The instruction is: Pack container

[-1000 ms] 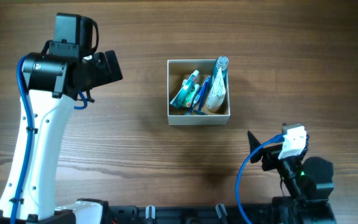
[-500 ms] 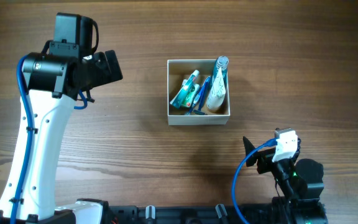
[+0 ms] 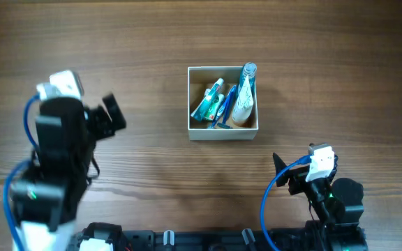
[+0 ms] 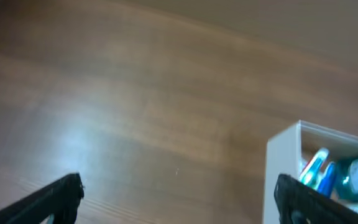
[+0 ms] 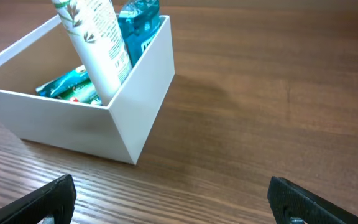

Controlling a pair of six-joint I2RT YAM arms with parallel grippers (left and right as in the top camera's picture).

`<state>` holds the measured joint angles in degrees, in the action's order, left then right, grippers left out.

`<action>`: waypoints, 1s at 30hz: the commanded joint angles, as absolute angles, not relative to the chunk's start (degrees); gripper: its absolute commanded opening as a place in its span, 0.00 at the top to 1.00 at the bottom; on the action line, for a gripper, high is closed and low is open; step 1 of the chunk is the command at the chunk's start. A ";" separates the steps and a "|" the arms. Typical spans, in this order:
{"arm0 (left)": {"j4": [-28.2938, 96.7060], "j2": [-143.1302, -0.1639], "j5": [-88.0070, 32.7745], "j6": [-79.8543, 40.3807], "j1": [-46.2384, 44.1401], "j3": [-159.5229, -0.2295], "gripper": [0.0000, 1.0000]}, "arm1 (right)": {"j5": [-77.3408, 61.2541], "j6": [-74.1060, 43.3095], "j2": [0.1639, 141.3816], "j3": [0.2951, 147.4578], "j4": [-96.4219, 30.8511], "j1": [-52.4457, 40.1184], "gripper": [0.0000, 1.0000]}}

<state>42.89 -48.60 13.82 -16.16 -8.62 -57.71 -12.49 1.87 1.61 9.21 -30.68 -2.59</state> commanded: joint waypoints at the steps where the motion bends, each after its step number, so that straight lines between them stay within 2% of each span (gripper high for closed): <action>1: 32.29 -34.35 11.53 -15.18 -8.88 -37.30 0.00 | -13.41 2.85 1.13 9.04 -30.72 -2.76 0.00; 3: 26.57 -22.70 9.58 -15.22 -8.80 -23.88 0.00 | -13.41 2.85 1.13 9.04 -30.72 -2.76 0.00; 6: 26.15 -10.50 7.03 -15.46 -7.22 -12.73 0.00 | -13.41 2.85 1.13 9.04 -30.72 -2.76 0.00; 12: 26.74 -0.60 6.48 -15.18 -4.86 -7.66 0.00 | -13.41 2.85 1.13 9.04 -30.72 -2.76 0.00; 30: 26.72 -0.16 6.44 -15.25 -4.86 -7.66 0.00 | -13.41 2.85 1.13 9.04 -30.72 -2.76 0.00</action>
<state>26.87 -0.84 7.40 -15.94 -5.23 -8.34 -12.67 1.87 1.58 9.08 -30.79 -2.59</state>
